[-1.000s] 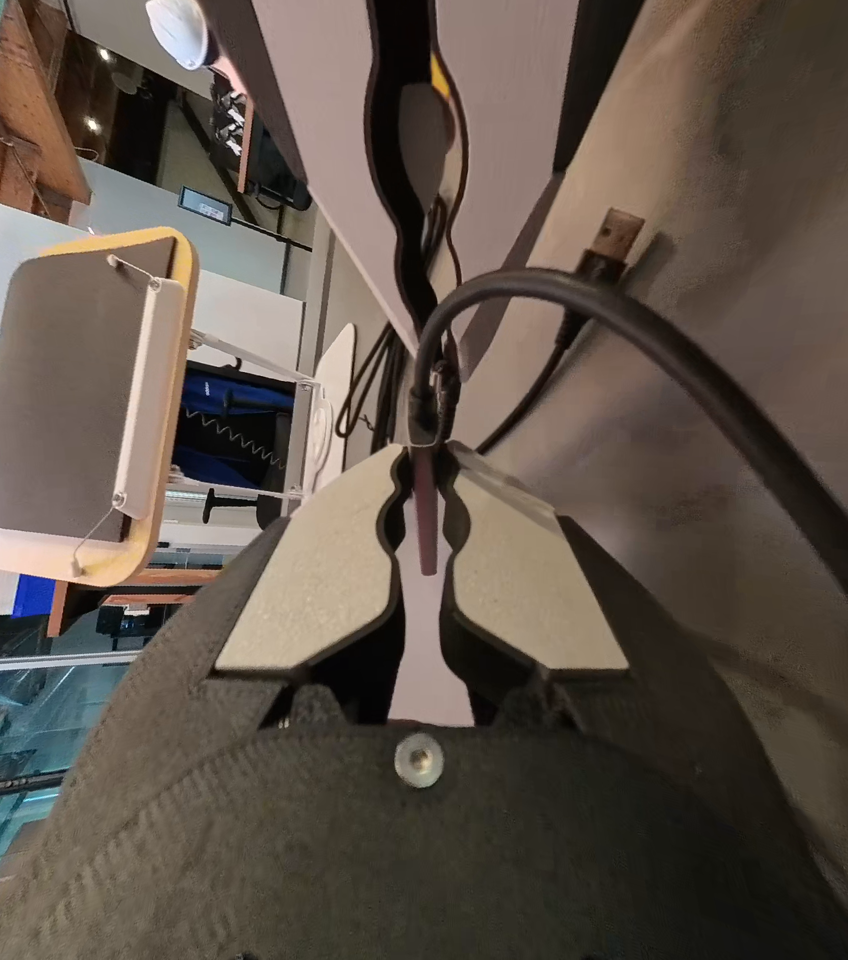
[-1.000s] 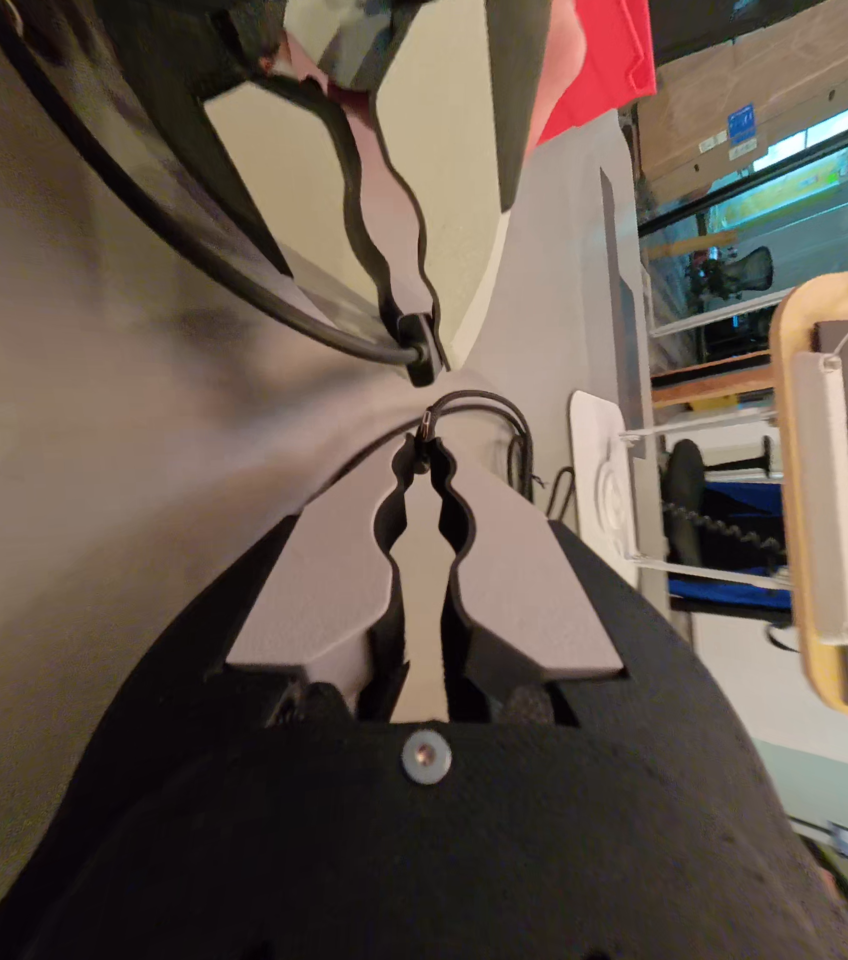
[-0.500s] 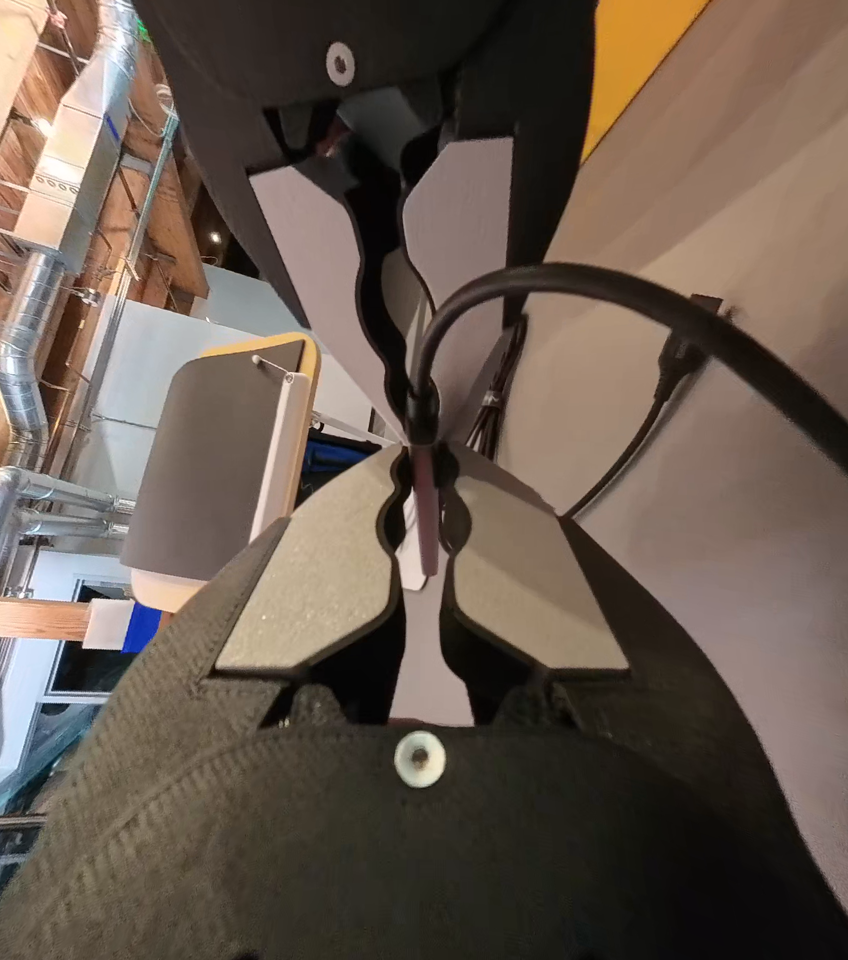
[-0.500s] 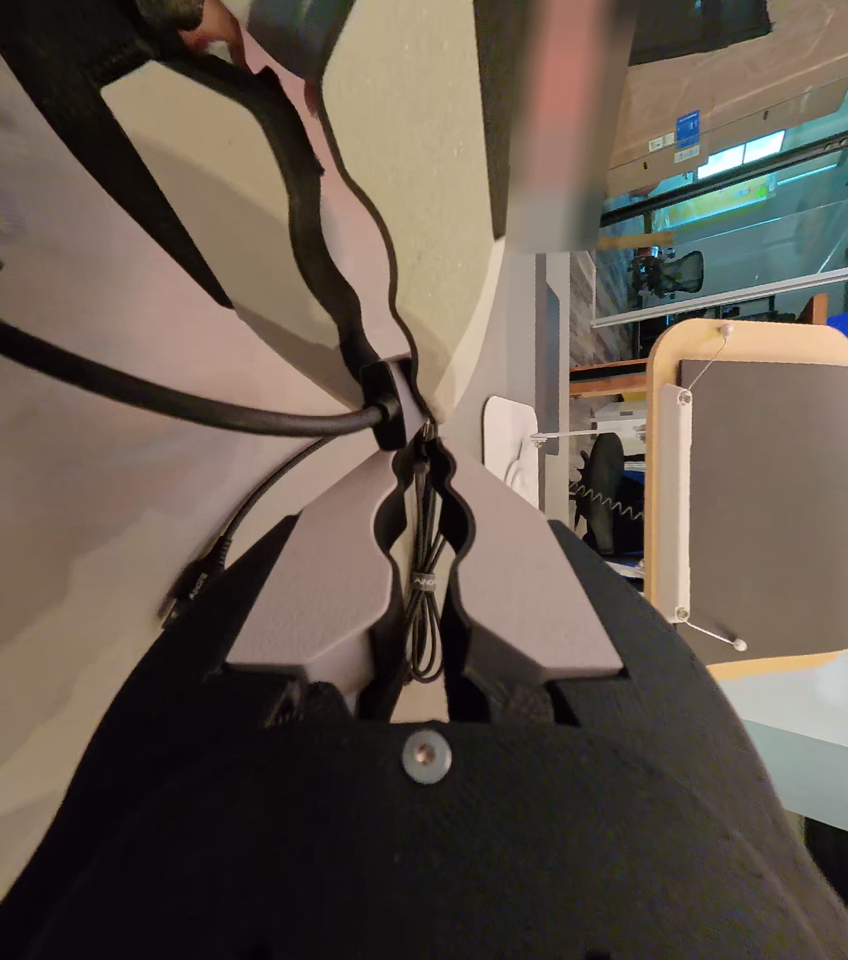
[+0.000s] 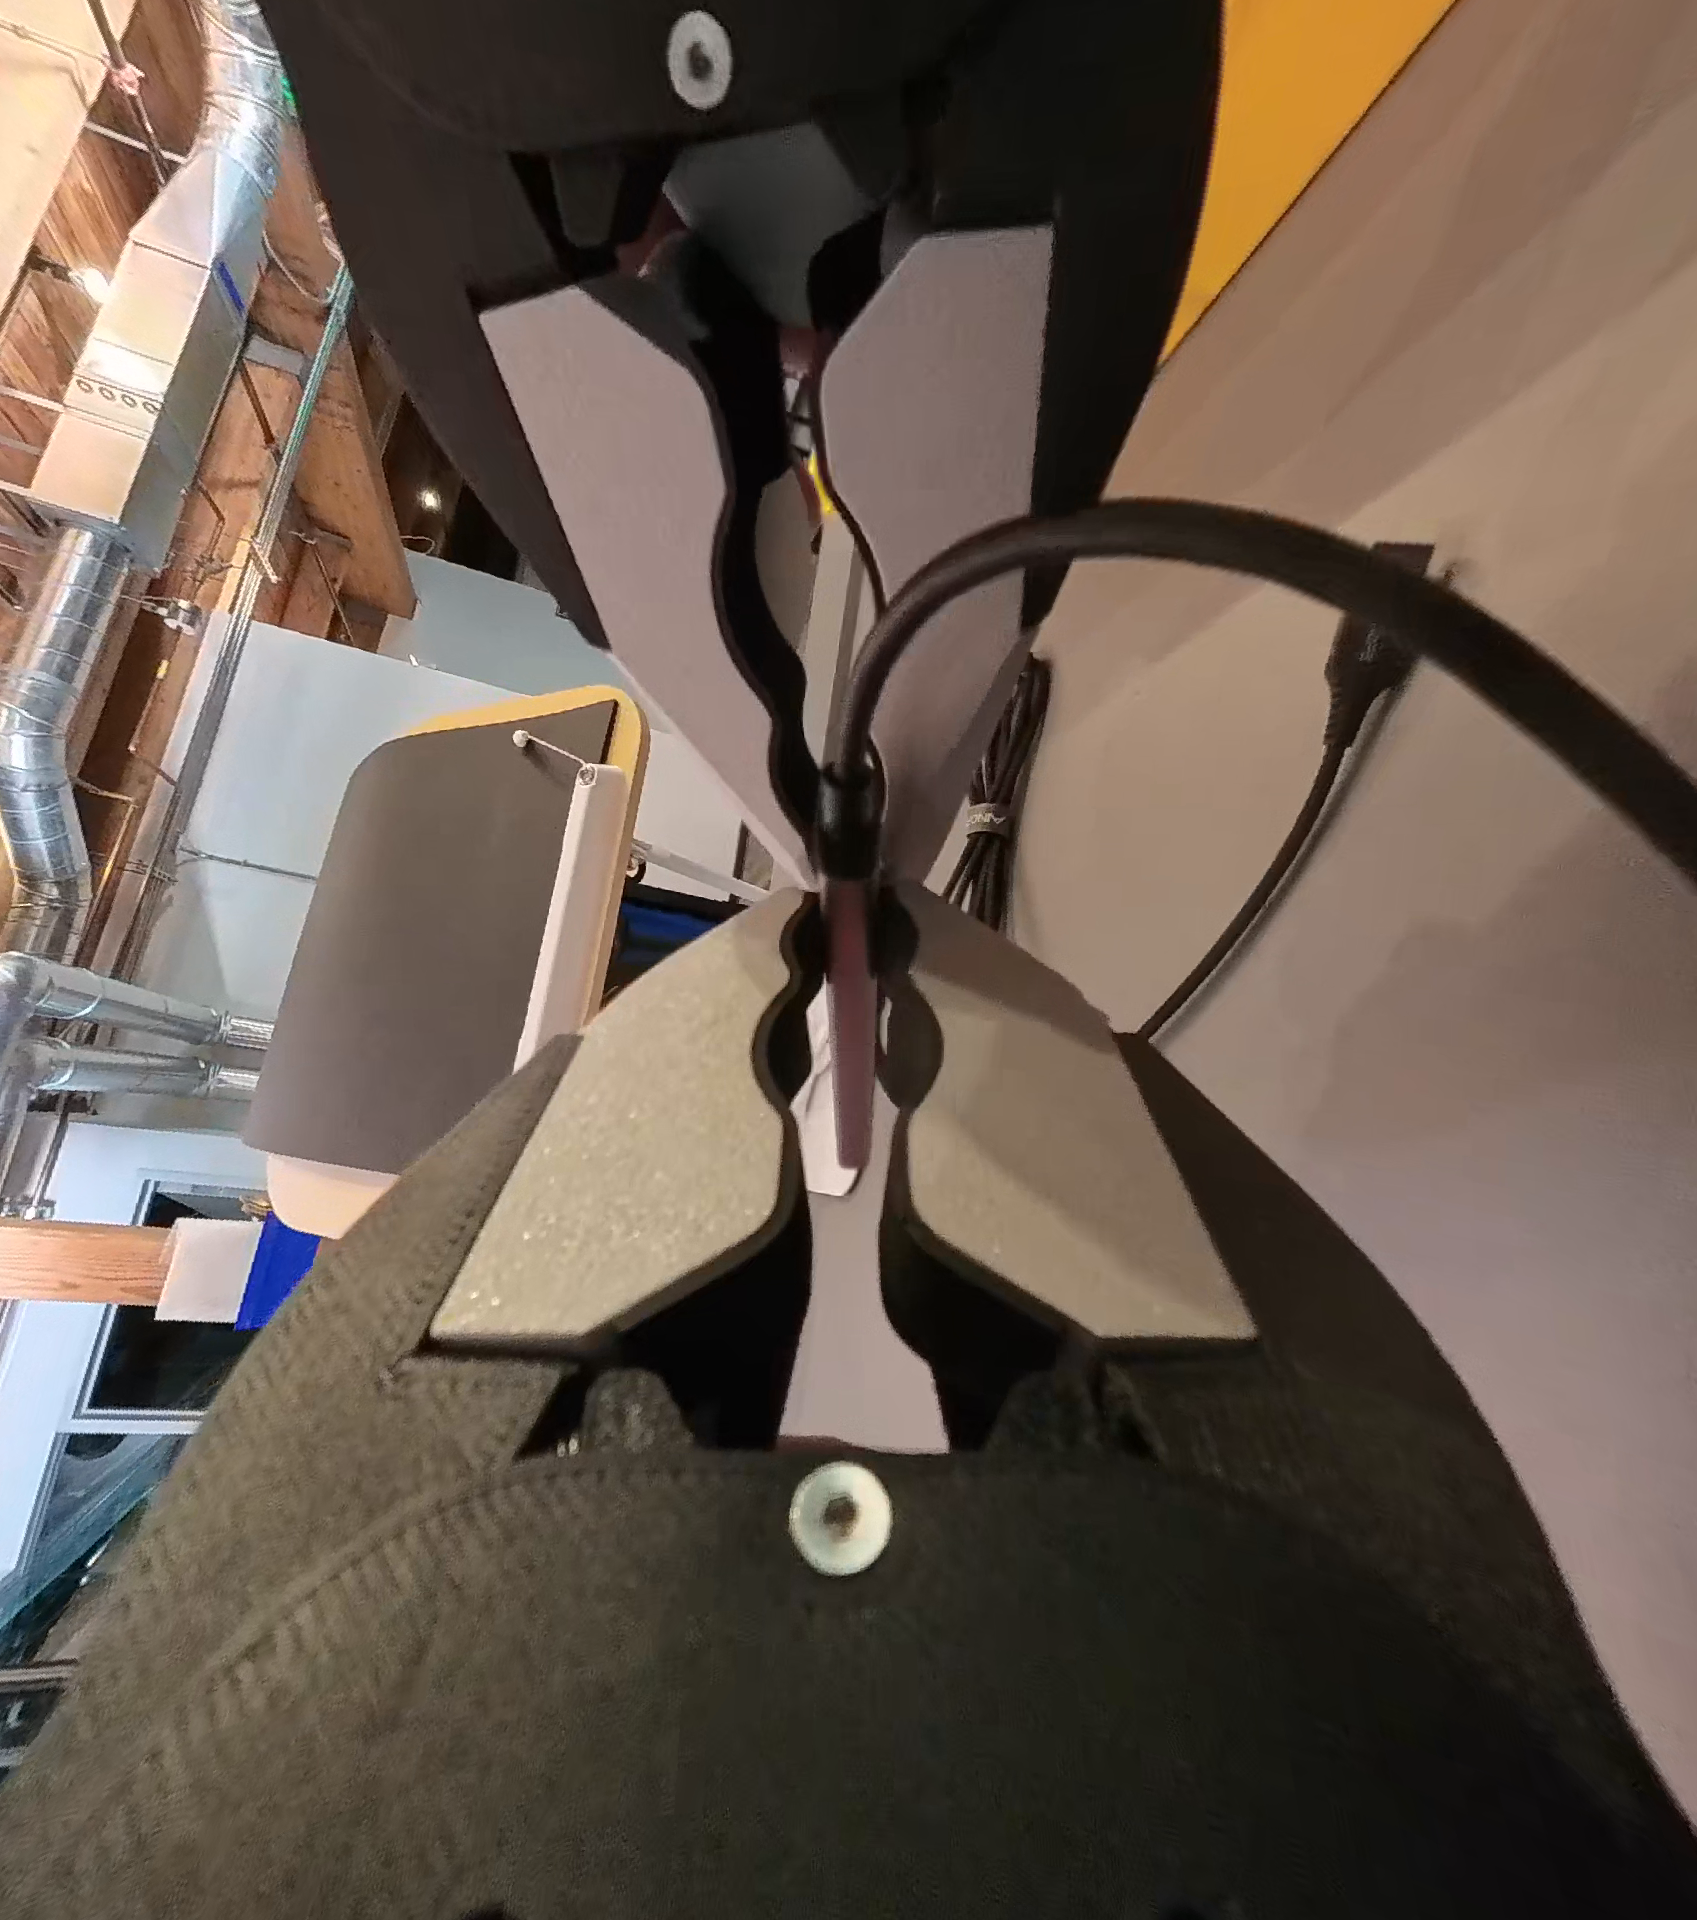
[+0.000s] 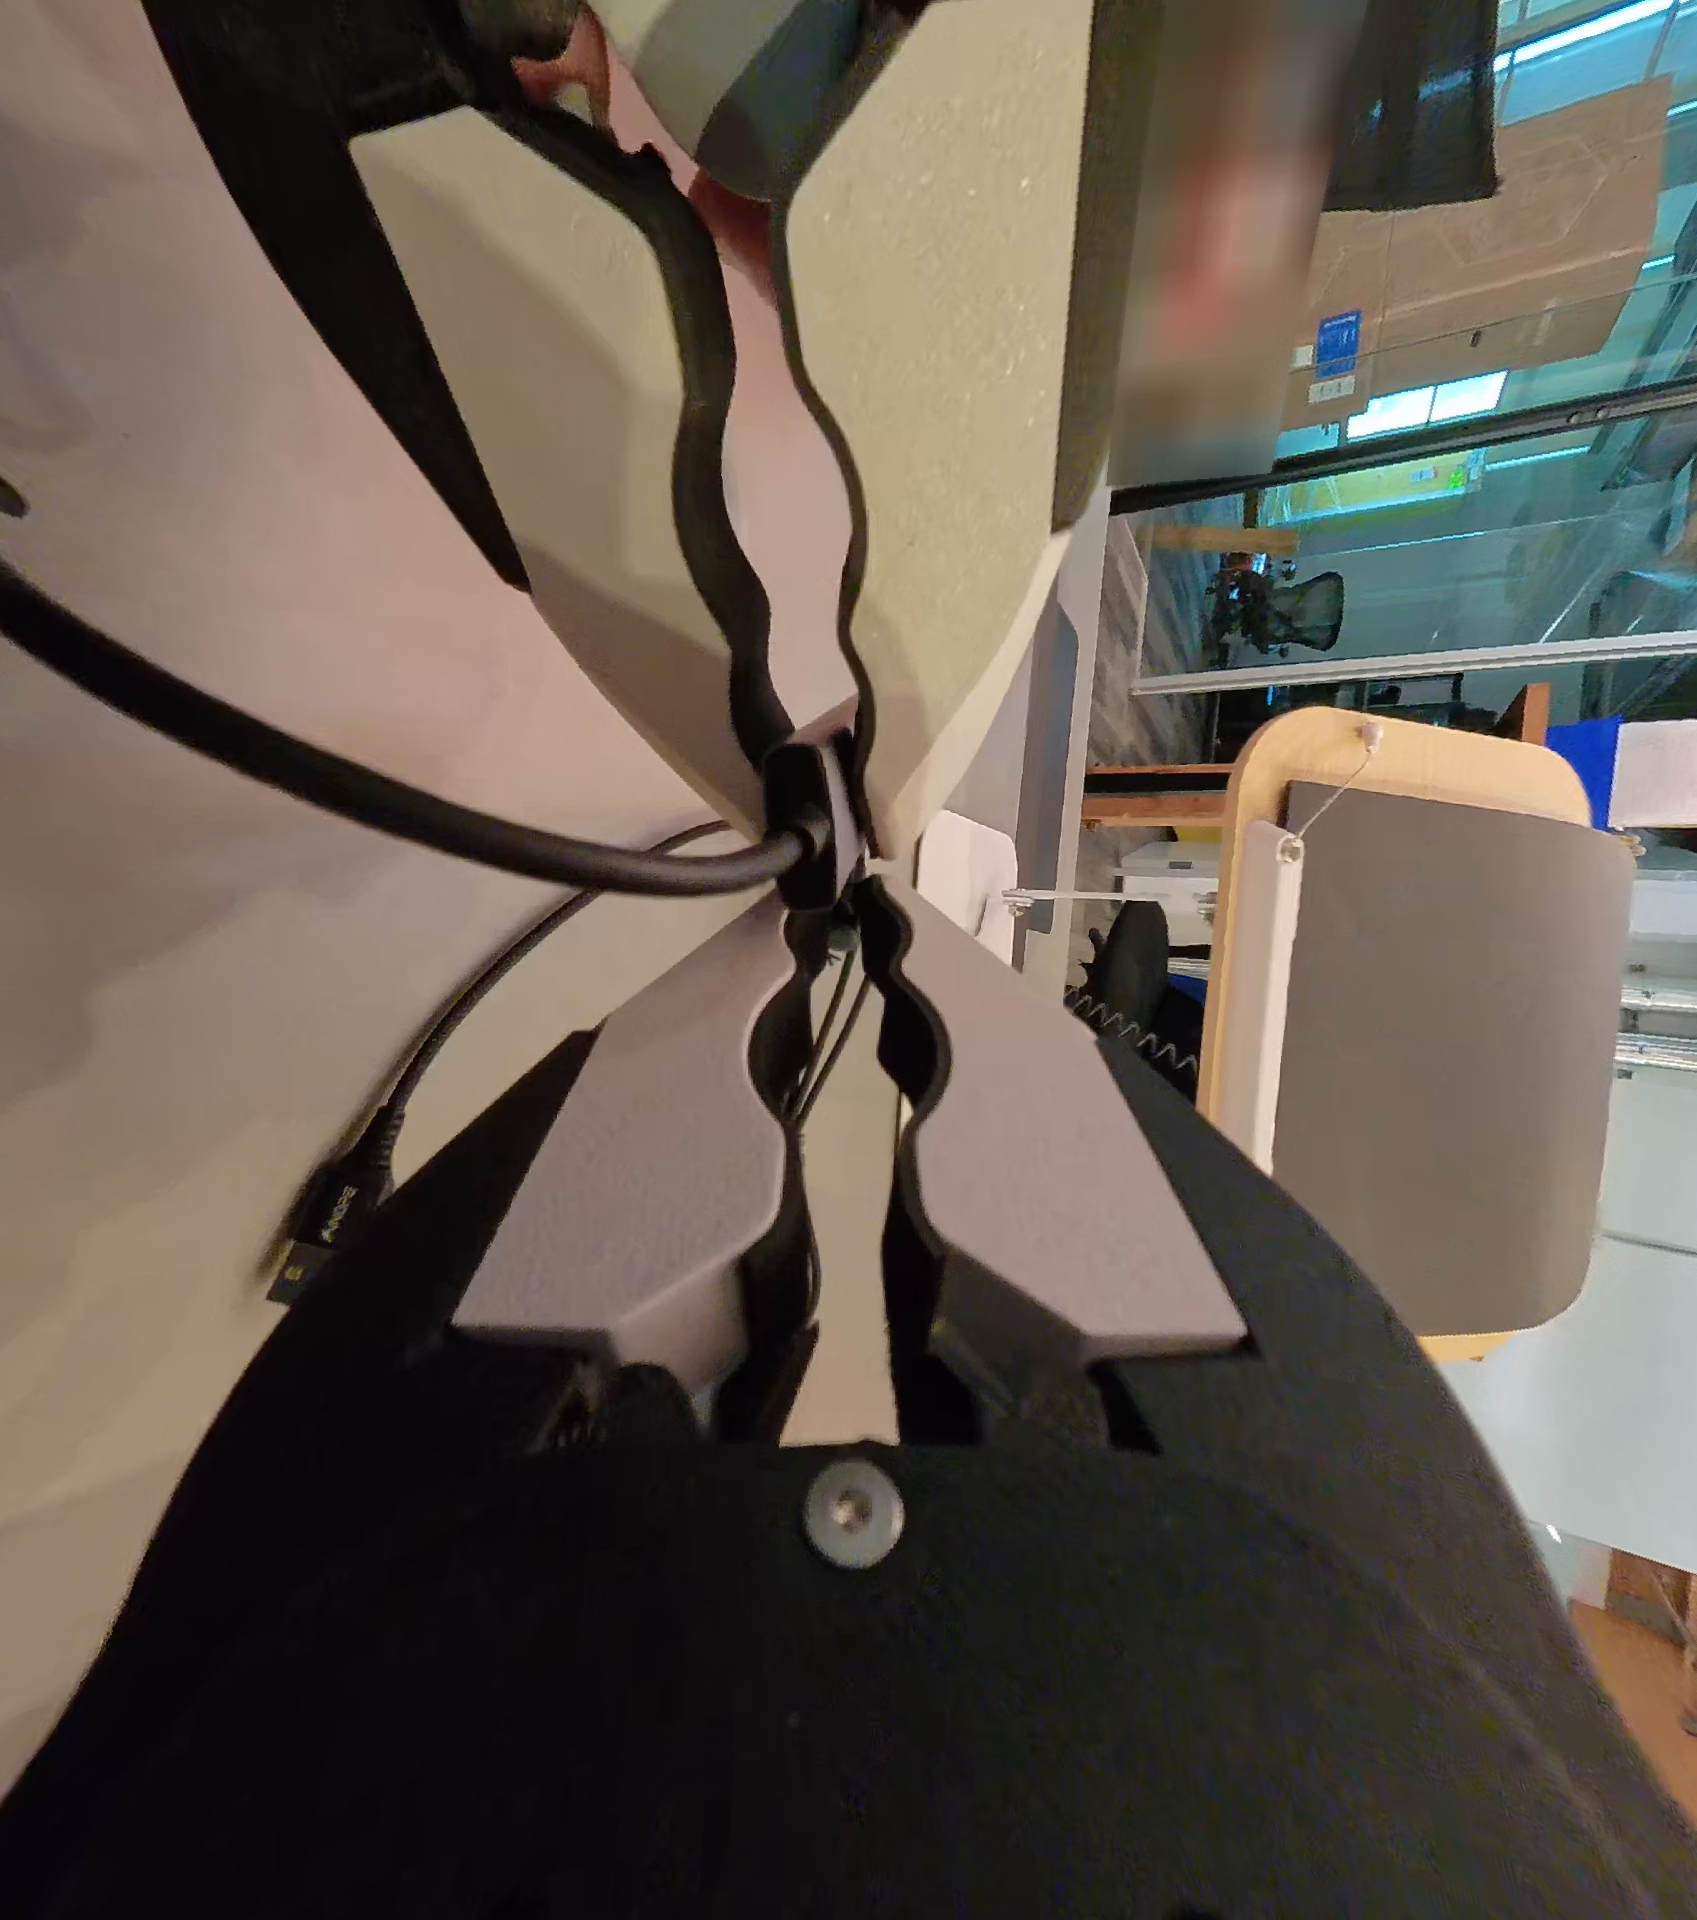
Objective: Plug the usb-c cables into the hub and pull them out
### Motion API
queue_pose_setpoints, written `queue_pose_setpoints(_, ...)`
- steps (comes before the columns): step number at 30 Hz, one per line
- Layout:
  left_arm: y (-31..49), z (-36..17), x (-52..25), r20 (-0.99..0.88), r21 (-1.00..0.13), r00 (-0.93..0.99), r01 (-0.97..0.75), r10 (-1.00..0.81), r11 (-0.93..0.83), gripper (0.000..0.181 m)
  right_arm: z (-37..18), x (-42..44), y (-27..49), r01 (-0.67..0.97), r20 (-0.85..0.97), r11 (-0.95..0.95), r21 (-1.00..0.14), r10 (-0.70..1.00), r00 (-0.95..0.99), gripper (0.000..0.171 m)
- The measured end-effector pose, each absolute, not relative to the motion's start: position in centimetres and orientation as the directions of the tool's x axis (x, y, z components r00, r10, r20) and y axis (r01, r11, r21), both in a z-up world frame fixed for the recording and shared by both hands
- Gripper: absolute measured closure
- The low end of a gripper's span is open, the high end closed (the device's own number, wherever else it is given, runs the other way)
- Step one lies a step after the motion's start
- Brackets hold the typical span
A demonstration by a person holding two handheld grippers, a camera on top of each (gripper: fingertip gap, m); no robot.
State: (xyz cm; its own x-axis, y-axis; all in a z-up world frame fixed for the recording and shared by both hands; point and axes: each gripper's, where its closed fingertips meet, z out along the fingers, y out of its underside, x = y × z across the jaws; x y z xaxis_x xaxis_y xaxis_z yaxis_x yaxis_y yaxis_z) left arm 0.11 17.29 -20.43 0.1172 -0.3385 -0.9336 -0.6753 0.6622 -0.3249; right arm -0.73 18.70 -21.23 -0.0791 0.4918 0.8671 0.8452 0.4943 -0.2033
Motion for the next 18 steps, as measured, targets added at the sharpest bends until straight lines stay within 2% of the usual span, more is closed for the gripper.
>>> queue_pose_setpoints(10,17.06,-20.28,-0.14,-0.923,-0.341,0.101,-0.66,-0.371,0.67,0.172,-21.05,-1.18,18.61,0.827,0.855,0.493,-0.27,0.518,-0.03,0.168)
queue_pose_setpoints(18,16.79,-20.59,-0.25,-0.904,-0.375,0.095,-0.643,-0.417,0.668,0.172,-21.32,-1.43,18.46,0.813,0.862,0.527,-0.249,0.503,-0.061,0.169)
